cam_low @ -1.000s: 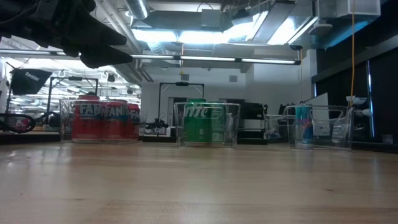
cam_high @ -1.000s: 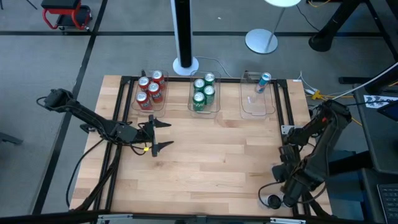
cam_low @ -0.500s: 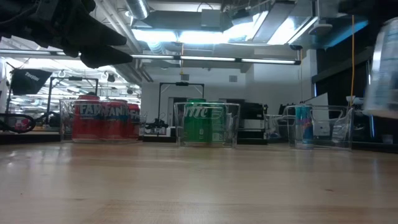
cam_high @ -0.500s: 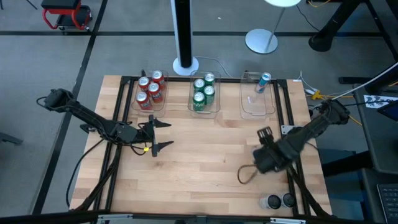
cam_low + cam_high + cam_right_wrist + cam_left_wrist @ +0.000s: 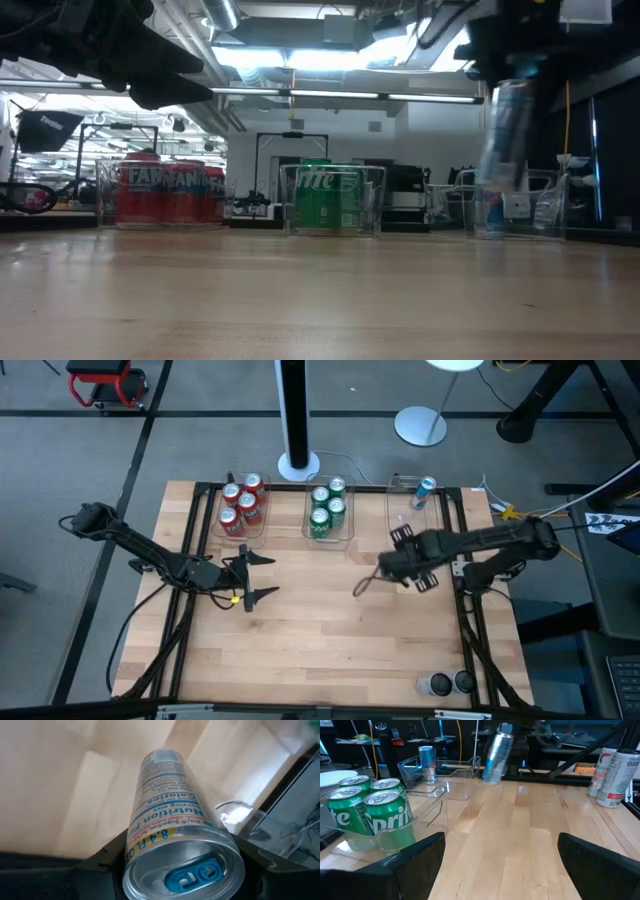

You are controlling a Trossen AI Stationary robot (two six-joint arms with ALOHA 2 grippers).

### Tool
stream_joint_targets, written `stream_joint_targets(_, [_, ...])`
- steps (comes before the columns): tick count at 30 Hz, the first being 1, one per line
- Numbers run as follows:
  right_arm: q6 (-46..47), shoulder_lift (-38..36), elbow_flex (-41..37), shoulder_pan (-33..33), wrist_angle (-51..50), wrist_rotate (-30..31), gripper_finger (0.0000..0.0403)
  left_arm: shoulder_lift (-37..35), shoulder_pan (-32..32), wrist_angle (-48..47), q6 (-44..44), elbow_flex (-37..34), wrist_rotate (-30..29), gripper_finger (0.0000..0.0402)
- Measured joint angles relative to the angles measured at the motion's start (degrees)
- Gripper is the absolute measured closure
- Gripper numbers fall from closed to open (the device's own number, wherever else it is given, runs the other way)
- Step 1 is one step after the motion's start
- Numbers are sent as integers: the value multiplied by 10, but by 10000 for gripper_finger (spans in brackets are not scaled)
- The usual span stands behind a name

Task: Sort soda cans
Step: Put the blue soda can into the right transparent bin

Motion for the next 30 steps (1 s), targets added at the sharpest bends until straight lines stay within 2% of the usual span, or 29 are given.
stream_joint_targets(5, [-87,0,12,-75,48,17,177,0,0,0,5,0,0,27])
stream_joint_targets(10, [-153,0,71,-139,55,46,177,0,0,0,5,0,0,27])
stream_joint_targets(17, [-222,0,141,-234,58,49,177,0,0,0,6,0,0,27])
stream_joint_targets(30, [-301,0,144,-393,49,47,177,0,0,0,16,0,0,27])
